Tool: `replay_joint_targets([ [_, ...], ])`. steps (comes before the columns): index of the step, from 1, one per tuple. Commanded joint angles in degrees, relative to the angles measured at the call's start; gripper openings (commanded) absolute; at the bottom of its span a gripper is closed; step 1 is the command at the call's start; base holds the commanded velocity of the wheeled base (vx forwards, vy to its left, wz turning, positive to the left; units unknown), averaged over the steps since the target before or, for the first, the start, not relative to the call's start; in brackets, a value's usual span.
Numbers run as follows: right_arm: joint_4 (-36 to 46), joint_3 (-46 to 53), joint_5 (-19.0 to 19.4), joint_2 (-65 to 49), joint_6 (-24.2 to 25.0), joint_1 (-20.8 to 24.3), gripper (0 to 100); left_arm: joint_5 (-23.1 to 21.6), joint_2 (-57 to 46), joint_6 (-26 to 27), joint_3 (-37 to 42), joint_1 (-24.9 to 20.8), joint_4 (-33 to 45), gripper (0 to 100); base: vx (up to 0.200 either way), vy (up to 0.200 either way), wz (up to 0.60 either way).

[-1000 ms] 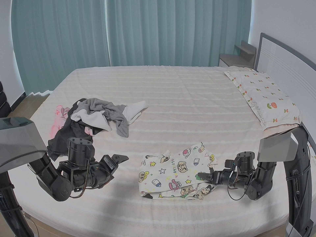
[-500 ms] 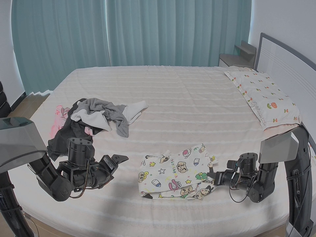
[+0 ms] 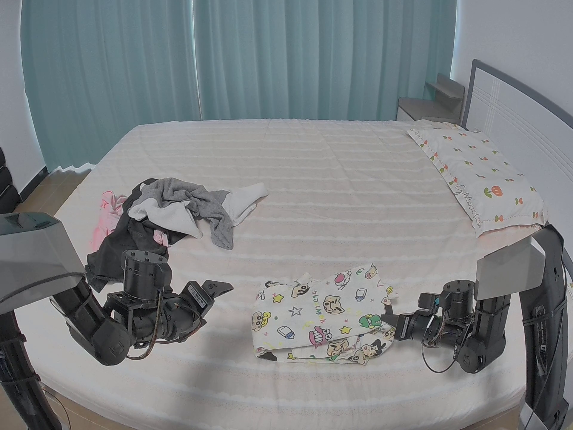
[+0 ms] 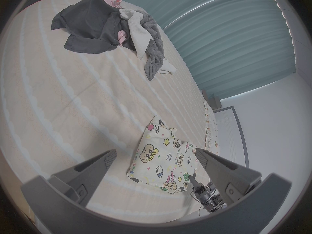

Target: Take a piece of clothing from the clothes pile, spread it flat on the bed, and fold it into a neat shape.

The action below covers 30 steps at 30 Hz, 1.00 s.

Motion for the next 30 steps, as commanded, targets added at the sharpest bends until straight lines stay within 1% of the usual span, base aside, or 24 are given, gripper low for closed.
replay_joint_targets([
  [1, -0.7, 1.5, 0.0, -0.9, -1.0, 0.0, 0, 0.0, 0.1, 0.0, 0.0, 0.0, 0.0, 100, 0.000, 0.000, 0.00],
  [4, -1.0, 1.5, 0.0, -0.5, -2.4, -0.2, 0, 0.0, 0.1, 0.0, 0.0, 0.0, 0.0, 100, 0.000, 0.000, 0.00],
  [9, -1.0, 1.0, 0.1, 0.7, -2.6, -0.1, 0, 0.0, 0.4, 0.0, -0.1, 0.0, 0.0, 100, 0.000, 0.000, 0.00],
  [10, -1.0, 1.0, 0.1, 0.7, -2.6, -0.1, 100, 0.2, 0.4, 0.0, -0.1, 0.0, 0.0, 100, 0.000, 0.000, 0.00],
  [24, -1.0, 1.2, 0.5, 0.6, -2.9, 0.3, 100, 0.3, 0.5, 0.1, -0.1, 0.0, 0.0, 100, 0.000, 0.000, 0.00],
  [25, -1.0, 1.2, 0.5, 0.7, -3.0, 0.5, 0, 0.3, 0.5, 0.0, -0.2, 0.0, -0.1, 100, 0.000, 0.000, 0.00],
  [30, -1.0, 1.2, 0.4, 0.6, -3.2, 0.6, 0, 0.3, 0.5, 0.0, -0.1, 0.0, 0.0, 100, 0.000, 0.000, 0.00],
])
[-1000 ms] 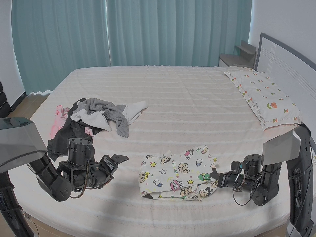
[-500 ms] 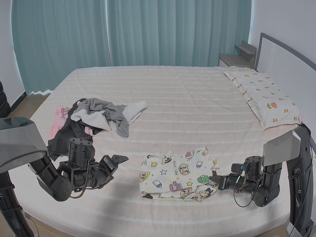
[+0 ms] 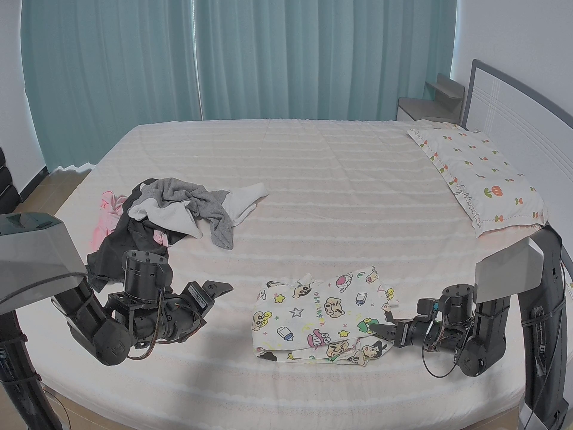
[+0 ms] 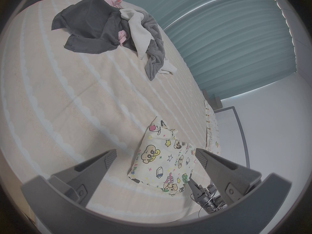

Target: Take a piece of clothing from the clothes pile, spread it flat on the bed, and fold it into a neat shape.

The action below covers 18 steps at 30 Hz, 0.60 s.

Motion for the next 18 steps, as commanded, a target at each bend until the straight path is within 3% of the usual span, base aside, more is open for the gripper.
replay_joint_targets([
  [1, -1.0, 0.2, -0.1, -0.2, -0.1, -0.1, 0, 0.0, 0.0, -0.1, 0.1, 0.0, -0.1, 100, 0.000, 0.000, 0.00],
  [18, -1.0, 6.5, 0.6, -6.3, -1.9, -0.6, 0, 0.0, 0.0, -0.1, 0.1, 0.1, 0.0, 100, 0.000, 0.000, 0.00],
])
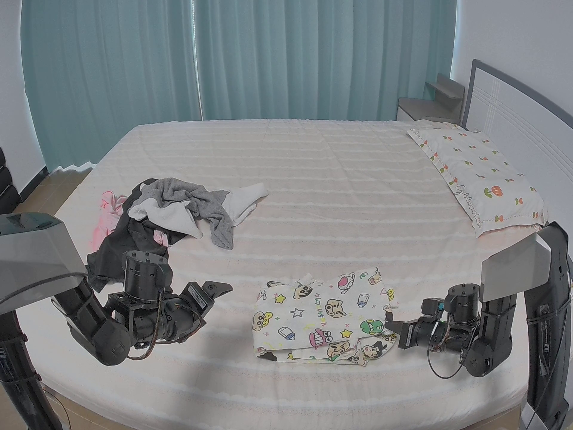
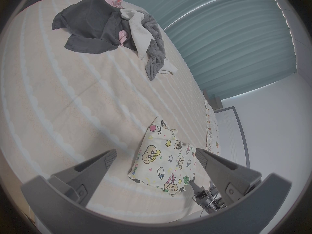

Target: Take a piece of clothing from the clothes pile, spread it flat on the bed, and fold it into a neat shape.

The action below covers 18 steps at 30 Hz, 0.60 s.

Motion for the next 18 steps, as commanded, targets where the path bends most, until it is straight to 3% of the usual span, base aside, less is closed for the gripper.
replay_joint_targets([
  [1, -1.0, 3.3, 0.7, -4.0, -0.3, -0.1, 0, 0.0, 0.0, 0.0, 0.0, 0.0, 0.0, 100, 0.000, 0.000, 0.00],
  [18, -1.0, 10.4, 3.0, -9.4, -2.9, -0.4, 0, 0.1, 0.0, 0.0, 0.0, 0.1, 0.0, 100, 0.000, 0.000, 0.00],
])
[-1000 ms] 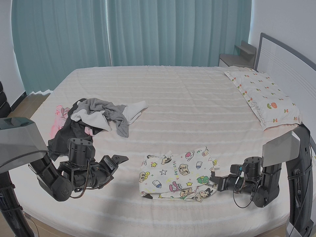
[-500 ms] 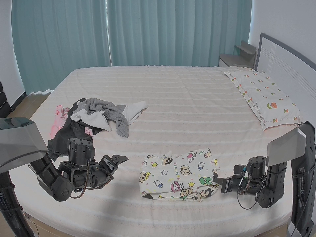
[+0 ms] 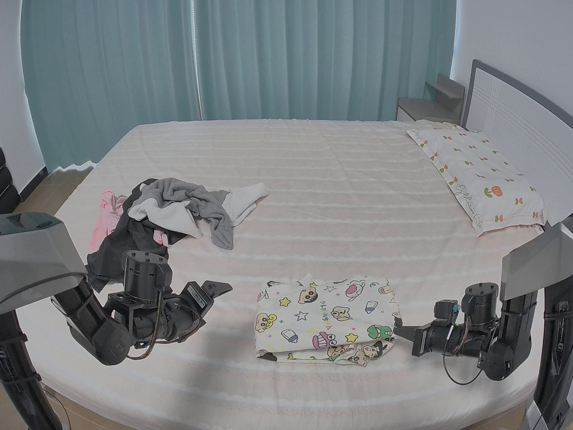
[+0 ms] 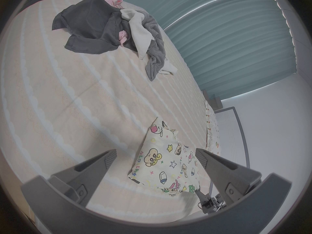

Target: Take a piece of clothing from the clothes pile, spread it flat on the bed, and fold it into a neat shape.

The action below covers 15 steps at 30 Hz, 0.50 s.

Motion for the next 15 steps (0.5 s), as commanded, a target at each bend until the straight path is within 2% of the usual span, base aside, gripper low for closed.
replay_joint_targets([
  [1, -1.0, 2.5, 0.0, -1.5, -1.0, 0.1, 0, 0.0, 0.0, 0.0, 0.0, 0.0, -0.1, 100, 0.000, 0.000, 0.00],
  [15, -1.0, 5.1, 0.0, 2.3, -5.2, 0.6, 0, 0.0, 0.1, 0.0, 0.1, 0.1, 0.0, 100, 0.000, 0.000, 0.00],
])
